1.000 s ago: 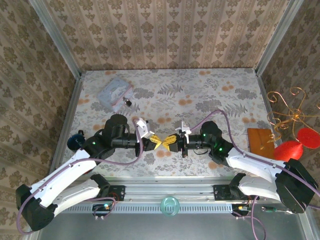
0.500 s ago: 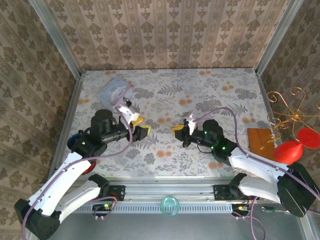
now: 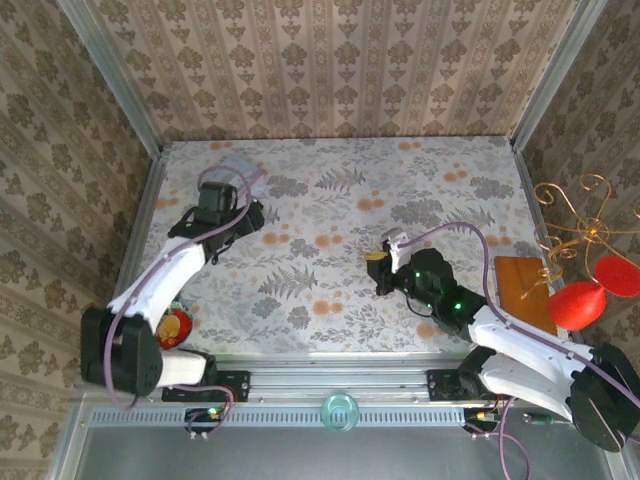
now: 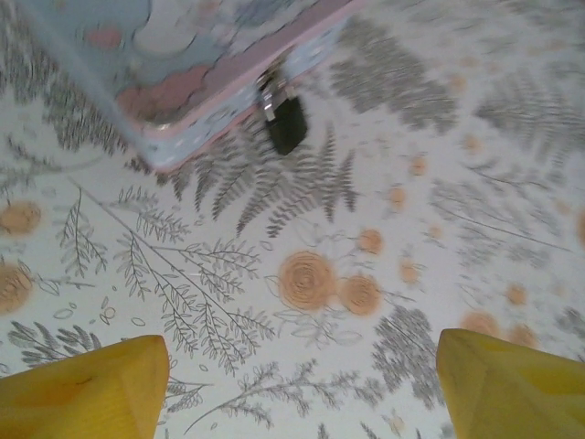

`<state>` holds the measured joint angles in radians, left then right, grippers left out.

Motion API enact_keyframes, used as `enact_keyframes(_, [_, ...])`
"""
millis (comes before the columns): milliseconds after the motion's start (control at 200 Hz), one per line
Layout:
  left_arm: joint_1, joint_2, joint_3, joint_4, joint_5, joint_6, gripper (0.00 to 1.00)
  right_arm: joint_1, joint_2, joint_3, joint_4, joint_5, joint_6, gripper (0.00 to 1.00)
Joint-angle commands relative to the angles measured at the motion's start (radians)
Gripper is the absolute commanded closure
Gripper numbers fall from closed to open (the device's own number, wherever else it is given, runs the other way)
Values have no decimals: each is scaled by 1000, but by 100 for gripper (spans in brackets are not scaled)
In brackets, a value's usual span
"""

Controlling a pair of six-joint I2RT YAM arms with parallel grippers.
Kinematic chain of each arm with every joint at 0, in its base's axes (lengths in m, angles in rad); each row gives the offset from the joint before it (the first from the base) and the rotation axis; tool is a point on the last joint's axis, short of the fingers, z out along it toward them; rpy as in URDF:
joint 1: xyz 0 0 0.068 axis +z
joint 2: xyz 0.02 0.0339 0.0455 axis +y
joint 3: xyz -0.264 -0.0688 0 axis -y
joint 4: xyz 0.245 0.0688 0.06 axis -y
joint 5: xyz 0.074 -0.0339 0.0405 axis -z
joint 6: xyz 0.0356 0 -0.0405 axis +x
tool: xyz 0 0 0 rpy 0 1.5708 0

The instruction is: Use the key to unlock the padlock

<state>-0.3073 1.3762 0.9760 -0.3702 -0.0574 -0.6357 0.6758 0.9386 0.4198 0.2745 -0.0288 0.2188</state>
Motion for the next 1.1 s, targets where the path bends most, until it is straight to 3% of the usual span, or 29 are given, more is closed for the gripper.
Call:
enact_keyframes(0, [-11,130,98,21,-81,-168,23,-1,-49,-27,-15,29,-24,100])
enact_keyframes(235, [-57,462,373,-68,-216,-212,29,-11,-83,-94,53,2,-3,100])
enact_keyframes(395, [-83,606,535,-195,-372,-271,28,-25,-75,-154,118,-18,20,100])
enact_keyframes(515, [-96,708,656,-292,-414,-352,31,-38,-67,-191,169,-30,35,100])
enact_keyframes(725, [-107,792,718,-350,-513,-485,31,-58,-52,-213,193,-80,68,100])
enact_keyframes(825, [-105,816,728,-328,-543,-466,37,-62,-50,-220,209,-91,75,100])
enact_keyframes(1095, [-87,879,775,-329,-536,-445,36,-64,1,-234,267,-125,100,100])
